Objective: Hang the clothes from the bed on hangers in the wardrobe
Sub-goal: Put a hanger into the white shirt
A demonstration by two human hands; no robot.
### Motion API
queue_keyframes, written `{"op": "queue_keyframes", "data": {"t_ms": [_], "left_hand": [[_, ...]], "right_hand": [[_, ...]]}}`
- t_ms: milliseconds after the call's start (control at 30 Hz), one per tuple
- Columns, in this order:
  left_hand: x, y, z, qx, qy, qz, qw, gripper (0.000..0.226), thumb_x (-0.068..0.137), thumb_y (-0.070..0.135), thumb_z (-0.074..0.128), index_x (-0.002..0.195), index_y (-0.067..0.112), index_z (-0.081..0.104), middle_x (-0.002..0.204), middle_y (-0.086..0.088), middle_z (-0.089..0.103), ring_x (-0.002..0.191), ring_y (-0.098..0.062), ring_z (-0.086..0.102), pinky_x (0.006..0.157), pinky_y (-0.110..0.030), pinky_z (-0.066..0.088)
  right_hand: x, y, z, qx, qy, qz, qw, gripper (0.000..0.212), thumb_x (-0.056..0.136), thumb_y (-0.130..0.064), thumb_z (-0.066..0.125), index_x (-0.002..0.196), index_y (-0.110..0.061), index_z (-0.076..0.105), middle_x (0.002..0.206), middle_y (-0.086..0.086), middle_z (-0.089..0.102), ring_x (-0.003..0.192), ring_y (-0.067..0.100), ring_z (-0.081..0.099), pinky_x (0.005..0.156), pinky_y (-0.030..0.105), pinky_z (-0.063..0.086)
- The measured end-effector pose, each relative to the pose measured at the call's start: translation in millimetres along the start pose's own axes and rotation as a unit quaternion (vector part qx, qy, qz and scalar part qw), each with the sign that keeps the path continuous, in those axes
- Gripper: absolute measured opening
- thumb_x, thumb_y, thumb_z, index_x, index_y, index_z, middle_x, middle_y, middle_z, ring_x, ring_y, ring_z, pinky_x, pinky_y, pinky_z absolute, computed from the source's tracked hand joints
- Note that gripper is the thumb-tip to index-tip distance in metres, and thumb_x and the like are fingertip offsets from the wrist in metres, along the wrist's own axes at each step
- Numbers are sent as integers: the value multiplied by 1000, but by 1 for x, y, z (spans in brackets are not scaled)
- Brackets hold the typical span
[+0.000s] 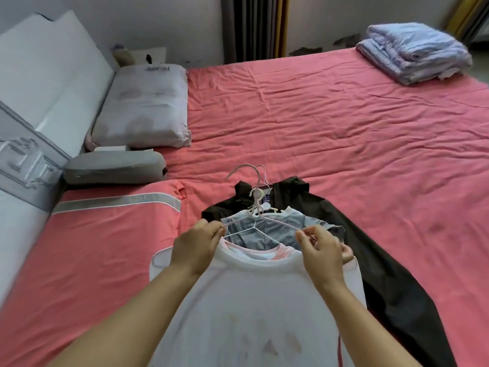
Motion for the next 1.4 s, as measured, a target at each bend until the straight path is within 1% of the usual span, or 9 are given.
{"op": "queue_keyframes", "data": {"t_ms": [200, 367, 533, 733, 833, 967, 1133, 1267, 1400], "left_hand": [[65, -13, 56, 22, -7, -33, 999, 28, 98, 36, 42, 118, 26, 59, 102, -2, 56, 97, -26, 56, 65, -29, 34], [70, -29, 103, 104, -81, -35, 991, 52, 96, 38, 43, 145, 22, 31, 136, -2, 42, 125, -23, 41, 98, -32, 33], [54, -41, 115, 115, -123, -35, 985, 47, 96, 37, 44, 141, 23, 37, 136, 0, 43, 124, -21, 42, 96, -31, 35], [17, -40, 81, 107, -121, -13, 987, 40, 95, 39, 43, 128, 19, 53, 123, -3, 56, 115, -24, 53, 87, -32, 43], [-30, -48, 49, 99, -101, -23, 990, 35, 94, 39, 45, 118, 20, 61, 112, -3, 64, 105, -27, 60, 79, -33, 46], [-116, -73, 0, 98, -92, -67, 989, 42, 78, 47, 37, 83, 23, 71, 71, 3, 67, 62, -20, 67, 45, -27, 48], [-251, -111, -69, 82, -59, -184, 978, 36, 90, 46, 43, 112, 26, 62, 104, 3, 65, 96, -21, 63, 77, -30, 47], [-371, -126, -125, 61, -10, -259, 964, 28, 87, 42, 55, 105, 25, 67, 90, 4, 67, 85, -20, 67, 69, -30, 49], [-505, -137, -173, 53, 35, -343, 937, 30, 94, 42, 46, 122, 35, 55, 110, 10, 61, 100, -12, 59, 81, -26, 44]], "right_hand": [[71, 27, 54, -35, -7, 19, 999, 15, 88, -35, 60, 80, -23, 62, 79, -5, 61, 90, 19, 54, 86, 35, 17], [95, 59, 91, -86, -100, 37, 991, 14, 87, -35, 60, 95, -24, 65, 95, -3, 63, 105, 20, 53, 89, 33, 20], [79, 73, 101, -122, -178, 8, 976, 39, 86, -28, 63, 123, -18, 56, 124, 3, 52, 121, 23, 43, 98, 34, 26], [37, 31, 90, -54, -183, -118, 974, 36, 80, -14, 70, 114, -7, 62, 111, 9, 61, 107, 30, 51, 92, 38, 39], [-8, -10, 86, -48, -196, -222, 954, 32, 74, -11, 75, 104, -6, 65, 100, 9, 65, 94, 34, 58, 80, 40, 45], [-87, -70, 85, -37, -241, -328, 913, 23, 72, -18, 72, 93, -11, 68, 82, 2, 68, 76, 29, 63, 68, 35, 48], [-206, -138, 85, -20, -309, -413, 856, 23, 69, -28, 65, 89, -15, 69, 75, -3, 67, 68, 21, 64, 60, 32, 50], [-318, -185, 74, -2, -367, -463, 807, 20, 73, -30, 61, 87, -17, 68, 72, -6, 65, 69, 18, 62, 60, 29, 48], [-446, -228, 59, 14, -413, -524, 745, 30, 73, -41, 51, 85, -21, 69, 68, -9, 63, 63, 12, 61, 59, 21, 46]]}}
Point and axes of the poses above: each hand's wrist, its own x-axis towards the middle knuckle, its own z-axis out of the palm, y = z × x, the point moved 4 cm from there along x, towards the middle knuckle
